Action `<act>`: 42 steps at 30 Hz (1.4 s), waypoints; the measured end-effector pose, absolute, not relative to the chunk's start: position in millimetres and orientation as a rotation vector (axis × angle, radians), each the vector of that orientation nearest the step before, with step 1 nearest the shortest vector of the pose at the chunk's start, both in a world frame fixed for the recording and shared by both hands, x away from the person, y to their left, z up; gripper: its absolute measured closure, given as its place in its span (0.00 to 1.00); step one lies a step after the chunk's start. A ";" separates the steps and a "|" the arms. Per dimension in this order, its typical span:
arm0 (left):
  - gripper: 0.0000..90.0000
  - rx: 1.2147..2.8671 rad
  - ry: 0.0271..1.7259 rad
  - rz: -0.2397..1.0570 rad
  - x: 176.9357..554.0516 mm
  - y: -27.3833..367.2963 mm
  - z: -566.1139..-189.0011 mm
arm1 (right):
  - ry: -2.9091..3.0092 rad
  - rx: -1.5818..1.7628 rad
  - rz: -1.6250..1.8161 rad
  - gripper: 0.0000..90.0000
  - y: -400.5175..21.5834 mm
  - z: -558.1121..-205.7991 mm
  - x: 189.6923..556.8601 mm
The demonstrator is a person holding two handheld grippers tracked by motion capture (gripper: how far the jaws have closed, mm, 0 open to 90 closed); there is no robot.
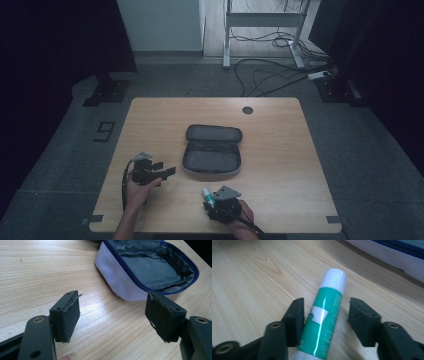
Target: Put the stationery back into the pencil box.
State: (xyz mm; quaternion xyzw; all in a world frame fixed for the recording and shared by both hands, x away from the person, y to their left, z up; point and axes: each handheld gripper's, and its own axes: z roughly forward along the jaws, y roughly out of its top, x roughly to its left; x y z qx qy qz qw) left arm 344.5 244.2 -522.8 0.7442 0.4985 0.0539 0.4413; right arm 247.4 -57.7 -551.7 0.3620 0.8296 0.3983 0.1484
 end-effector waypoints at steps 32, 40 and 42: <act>0.31 1.860 1.240 0.119 345.4 244.5 -524.7 | 2.358 0.998 1.201 0.72 -68.2 -533.8 246.4; 0.31 1.860 1.242 0.119 345.2 244.8 -524.7 | 2.322 0.983 1.249 0.72 -73.8 -520.4 249.1; 0.31 1.859 1.243 0.118 345.3 245.0 -525.1 | 2.314 0.980 1.251 0.72 -75.7 -516.9 250.5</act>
